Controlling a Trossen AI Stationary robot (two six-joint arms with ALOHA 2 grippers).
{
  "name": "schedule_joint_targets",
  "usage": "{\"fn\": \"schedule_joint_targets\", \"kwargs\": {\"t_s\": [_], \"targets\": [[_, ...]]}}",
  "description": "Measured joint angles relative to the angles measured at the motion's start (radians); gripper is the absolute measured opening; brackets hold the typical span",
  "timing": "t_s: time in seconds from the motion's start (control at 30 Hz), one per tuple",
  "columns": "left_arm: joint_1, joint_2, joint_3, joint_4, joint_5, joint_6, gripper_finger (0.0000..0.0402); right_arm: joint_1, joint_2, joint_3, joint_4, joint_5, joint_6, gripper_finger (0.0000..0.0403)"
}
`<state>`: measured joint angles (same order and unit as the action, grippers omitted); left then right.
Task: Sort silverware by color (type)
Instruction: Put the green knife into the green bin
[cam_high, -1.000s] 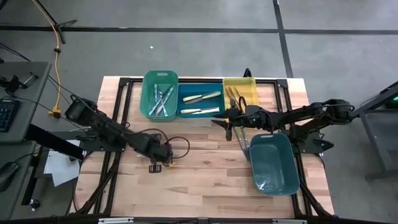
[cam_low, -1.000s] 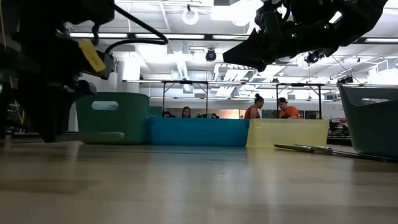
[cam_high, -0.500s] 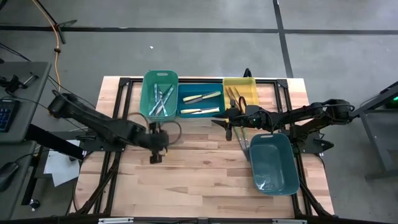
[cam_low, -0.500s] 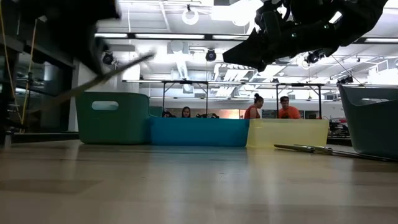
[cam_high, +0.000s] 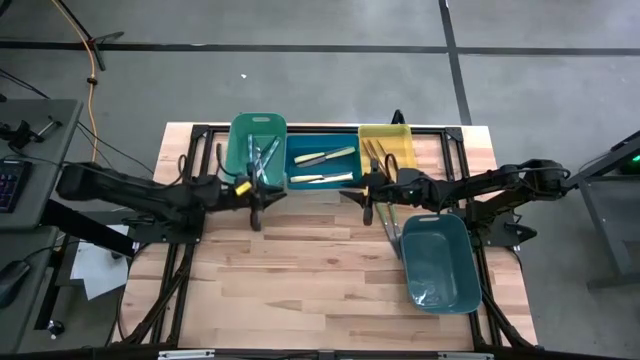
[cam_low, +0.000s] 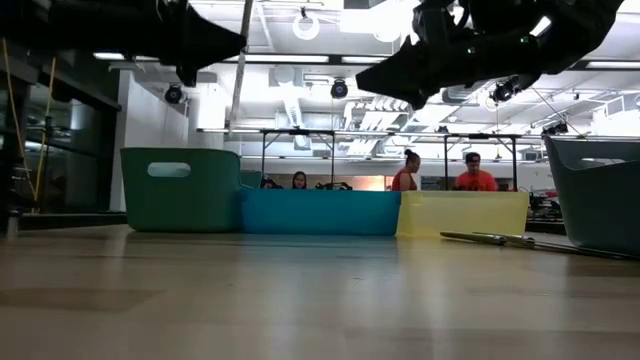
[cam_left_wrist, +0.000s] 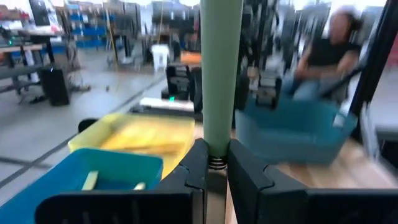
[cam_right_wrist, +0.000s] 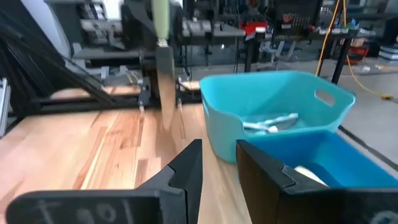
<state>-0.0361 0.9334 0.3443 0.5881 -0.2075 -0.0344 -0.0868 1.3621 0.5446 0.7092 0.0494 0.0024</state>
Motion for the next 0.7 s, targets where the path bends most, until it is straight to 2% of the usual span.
{"fn": "schedule_joint_targets", "kwargs": {"t_s": [0.07,0.17,0.7], "targets": [[0.036,0.014,-0.052,0.122,0.042,-0.021,0.0027,0.0,0.0,0.0,0.026,0.0,-0.002,0.0094],[0.064,0.025,-0.093,0.194,0.067,-0.024,0.0027,0.0,0.0,0.0,0.053,0.0,-0.002,0.0094],[0.083,0.048,-0.1,0.2,0.069,-0.005,0.0027,0.012,0.0,0.0,0.078,0.0,-0.003,0.0094]]}}
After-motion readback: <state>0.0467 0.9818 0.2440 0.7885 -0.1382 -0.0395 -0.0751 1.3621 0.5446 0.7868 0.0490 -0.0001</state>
